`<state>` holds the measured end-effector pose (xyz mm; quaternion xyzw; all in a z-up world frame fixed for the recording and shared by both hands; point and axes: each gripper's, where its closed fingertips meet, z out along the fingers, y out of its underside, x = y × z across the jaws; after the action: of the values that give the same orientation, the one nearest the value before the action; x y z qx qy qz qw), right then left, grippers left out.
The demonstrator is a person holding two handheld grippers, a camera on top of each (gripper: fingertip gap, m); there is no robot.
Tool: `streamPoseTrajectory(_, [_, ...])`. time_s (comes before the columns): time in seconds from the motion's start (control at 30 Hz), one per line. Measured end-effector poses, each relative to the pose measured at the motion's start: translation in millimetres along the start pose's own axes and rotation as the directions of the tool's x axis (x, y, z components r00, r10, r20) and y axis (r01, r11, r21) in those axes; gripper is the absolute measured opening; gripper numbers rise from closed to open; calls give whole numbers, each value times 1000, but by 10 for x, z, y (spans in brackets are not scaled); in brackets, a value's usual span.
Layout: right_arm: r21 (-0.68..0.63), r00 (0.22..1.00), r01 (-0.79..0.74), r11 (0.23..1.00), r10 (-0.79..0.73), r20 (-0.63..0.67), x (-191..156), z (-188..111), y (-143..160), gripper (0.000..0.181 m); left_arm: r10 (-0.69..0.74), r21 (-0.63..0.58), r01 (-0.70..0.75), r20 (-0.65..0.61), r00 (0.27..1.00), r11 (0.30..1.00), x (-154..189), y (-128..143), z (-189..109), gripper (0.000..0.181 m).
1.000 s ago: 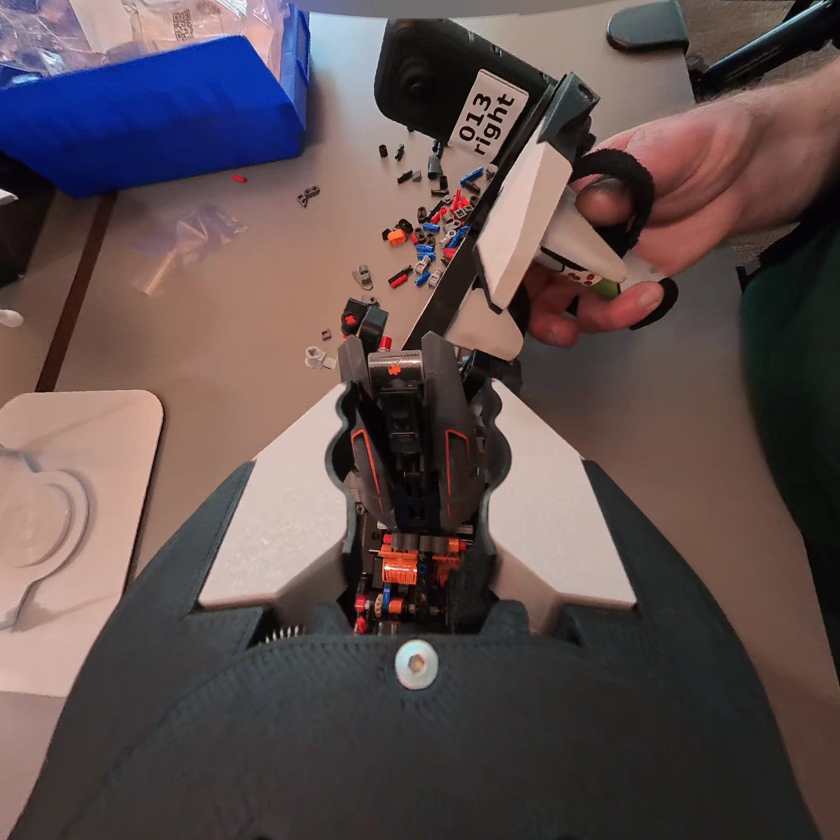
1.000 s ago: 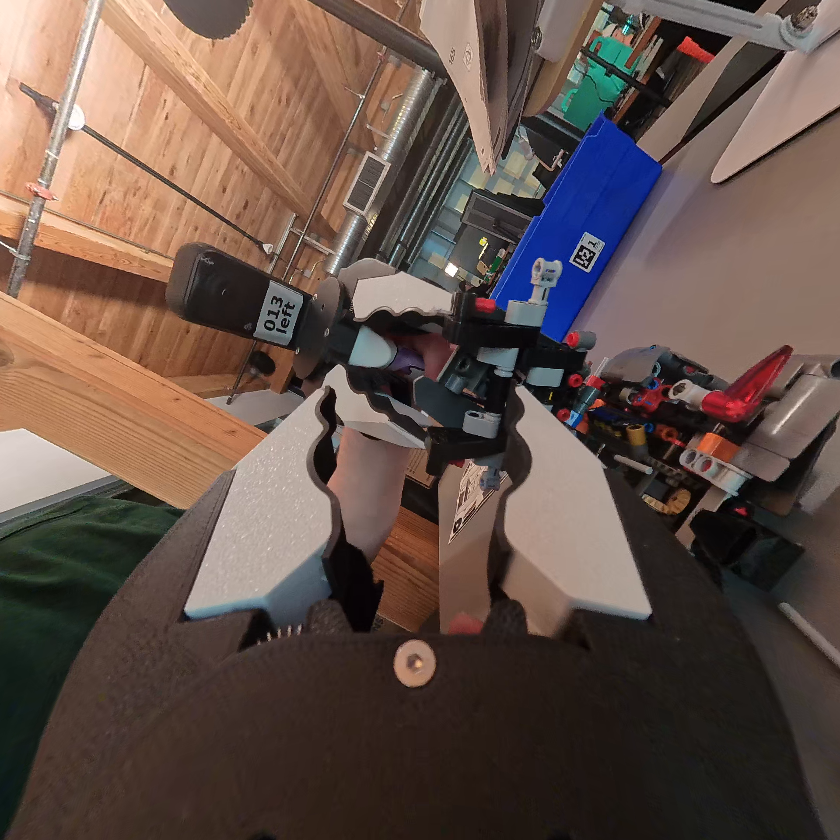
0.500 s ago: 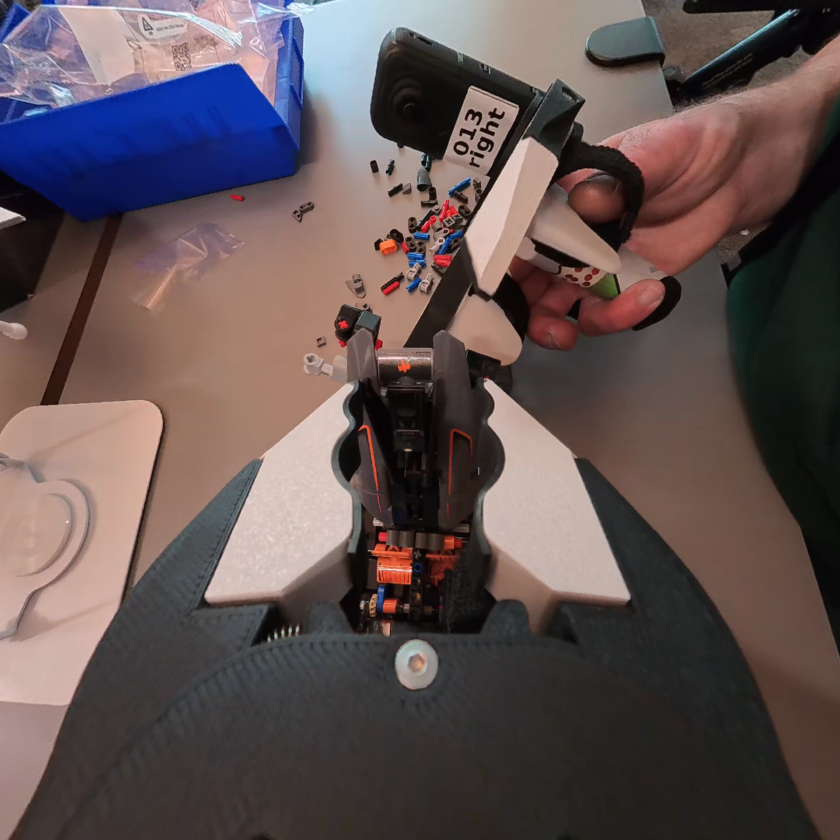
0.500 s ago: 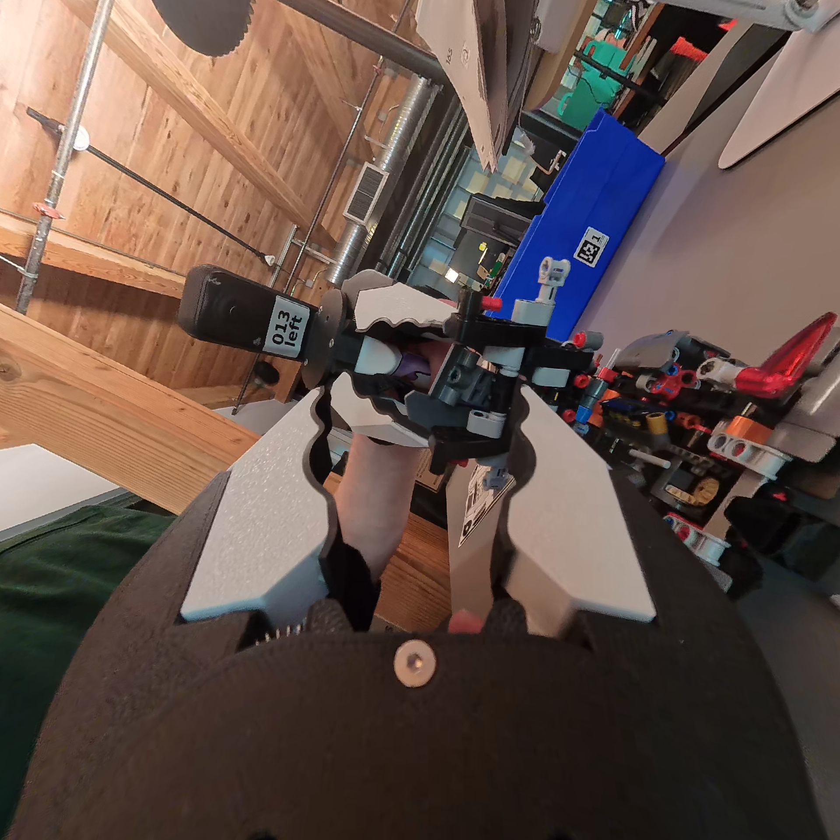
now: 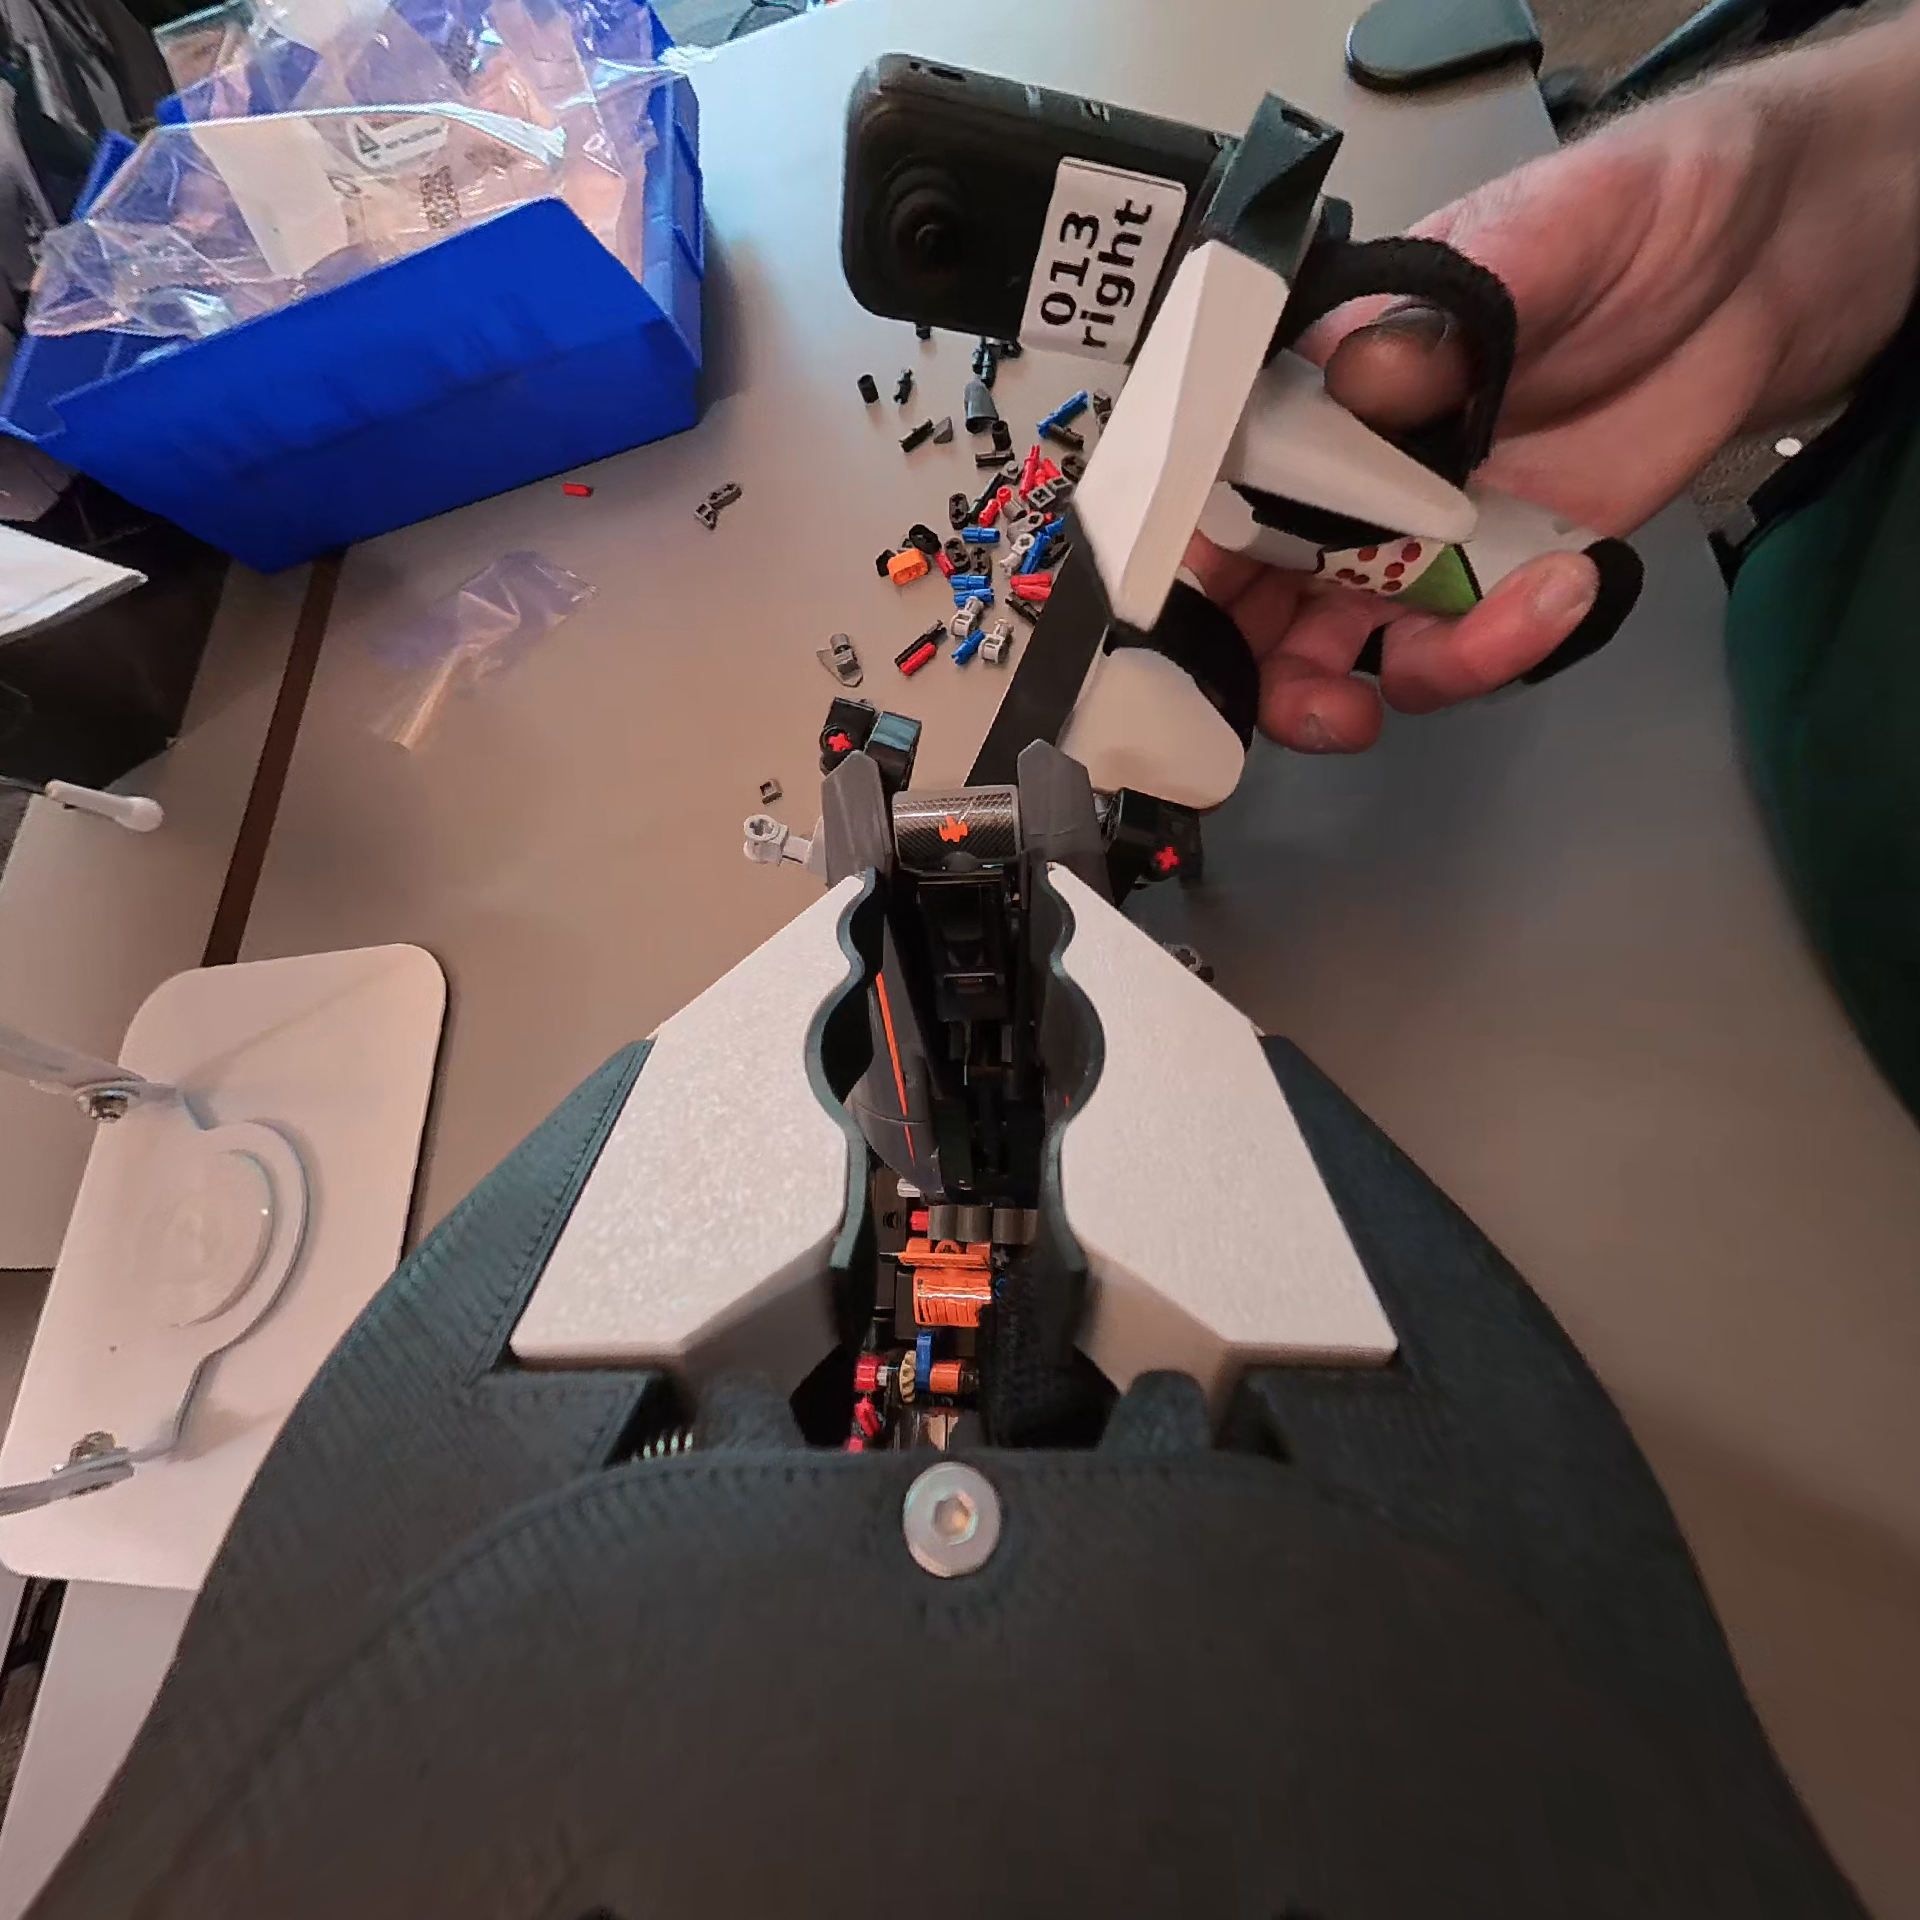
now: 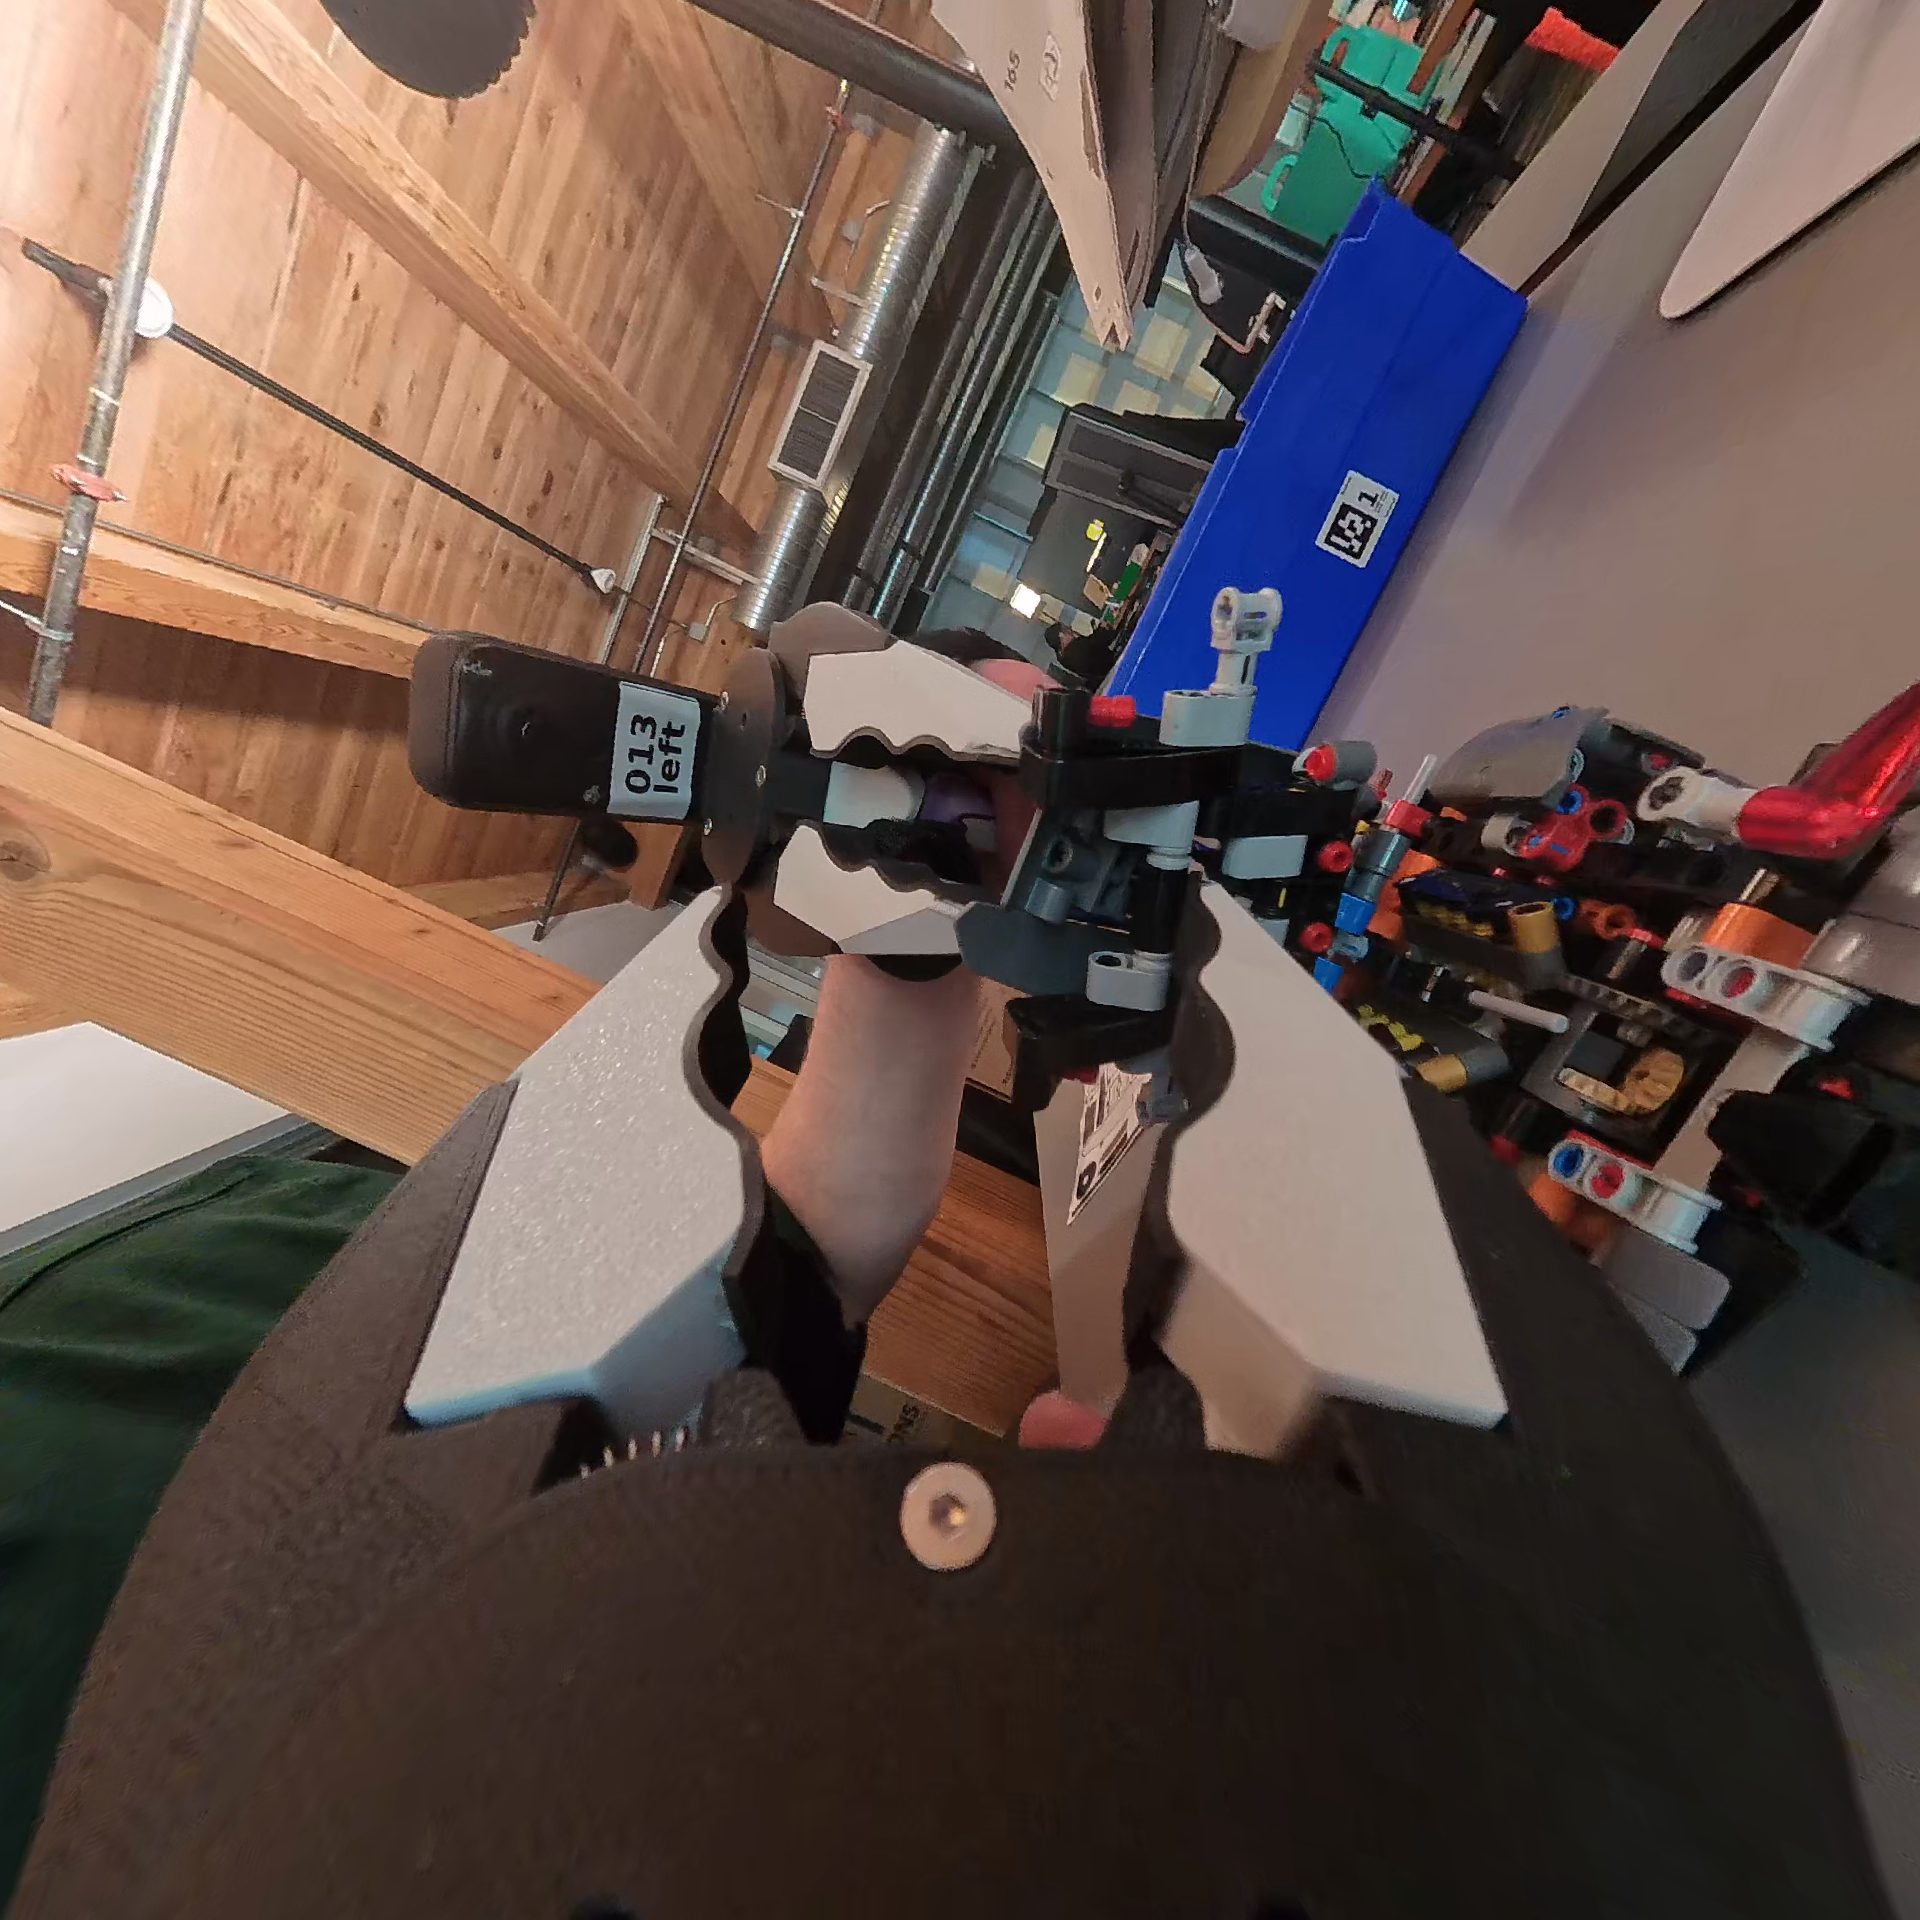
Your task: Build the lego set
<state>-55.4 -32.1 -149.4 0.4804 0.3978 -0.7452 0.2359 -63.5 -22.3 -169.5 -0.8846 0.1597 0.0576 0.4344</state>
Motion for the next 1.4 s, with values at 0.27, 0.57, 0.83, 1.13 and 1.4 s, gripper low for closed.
streamPoseTrajectory(0.27, [20, 1000, -18, 1000, 17, 23, -37, -22, -16, 78, 13, -11, -14, -9, 1000, 1000, -10, 2, 11, 26])
streamPoseTrajectory(0.57, [30, 999, -26, 999, 25, 46, -12, -14, -25, 79, -10, -9, 10, 8, 1000, 1000, -39, 9, 22, 43])
streamPoseTrajectory(0.83, [21, 999, -24, 999, 23, 48, -9, -5, -16, 79, -100, 4, 101, -37, 994, 995, 95, 143, 101, 104])
streamPoseTrajectory(1.13, [4, 997, -49, 999, 49, 57, 27, 3, -17, 79, -33, -26, 31, -90, 995, 999, 158, 233, 425, 119])
streamPoseTrajectory(1.4, [-27, 994, -75, 997, 77, 80, 26, 11, -10, 78, -47, 20, 51, -145, 988, 999, 136, 187, 441, 89])
